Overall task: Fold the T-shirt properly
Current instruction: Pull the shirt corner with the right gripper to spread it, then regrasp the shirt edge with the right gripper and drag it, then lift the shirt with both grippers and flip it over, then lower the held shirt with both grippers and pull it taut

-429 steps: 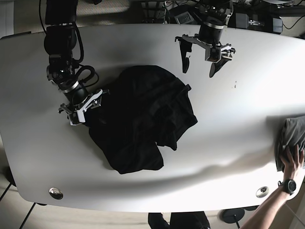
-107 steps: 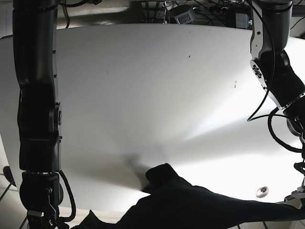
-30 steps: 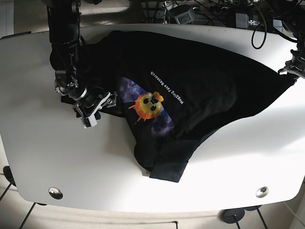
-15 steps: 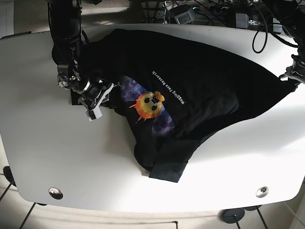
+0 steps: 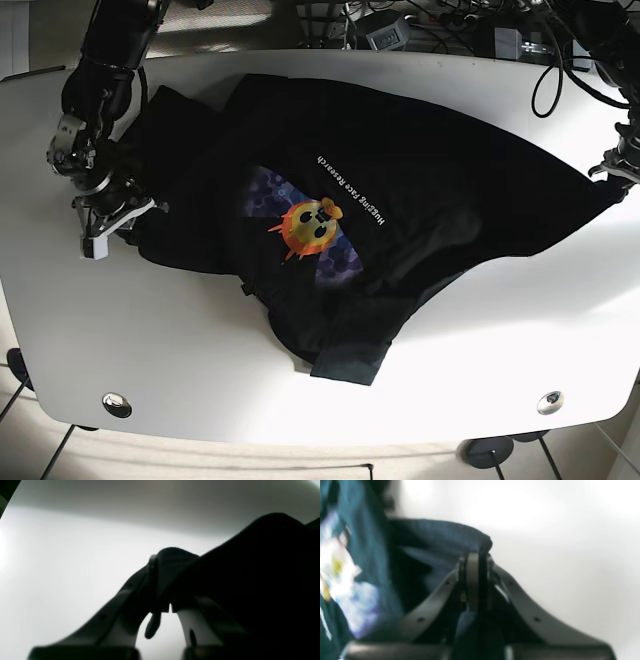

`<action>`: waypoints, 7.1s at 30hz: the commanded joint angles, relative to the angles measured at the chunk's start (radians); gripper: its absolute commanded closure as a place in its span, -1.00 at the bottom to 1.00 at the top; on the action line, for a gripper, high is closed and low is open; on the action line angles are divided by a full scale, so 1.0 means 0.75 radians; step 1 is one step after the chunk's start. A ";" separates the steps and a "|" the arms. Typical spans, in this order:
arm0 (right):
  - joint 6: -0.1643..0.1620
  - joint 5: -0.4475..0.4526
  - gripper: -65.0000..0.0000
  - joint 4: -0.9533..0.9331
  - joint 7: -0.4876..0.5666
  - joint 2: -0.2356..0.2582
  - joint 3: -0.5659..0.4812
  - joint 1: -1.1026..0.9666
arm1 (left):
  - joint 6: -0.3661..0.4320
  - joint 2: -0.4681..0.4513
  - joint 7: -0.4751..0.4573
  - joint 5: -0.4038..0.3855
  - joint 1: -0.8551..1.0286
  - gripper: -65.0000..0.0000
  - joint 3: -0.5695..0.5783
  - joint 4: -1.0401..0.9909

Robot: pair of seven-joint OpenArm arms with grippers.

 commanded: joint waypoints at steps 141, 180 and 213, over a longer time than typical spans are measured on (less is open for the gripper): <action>0.294 -0.209 0.95 -0.183 -0.233 0.112 -0.273 0.808 | 0.004 -0.134 0.268 -0.011 -0.810 1.00 0.656 0.131; 0.407 -0.200 0.93 0.286 -0.312 -0.098 0.114 -0.180 | -0.098 -0.128 0.039 -0.075 0.041 1.00 0.197 0.266; 0.407 -0.215 0.94 0.525 -0.220 -0.148 0.177 -0.315 | -0.145 0.091 0.037 0.142 0.001 1.00 0.195 0.477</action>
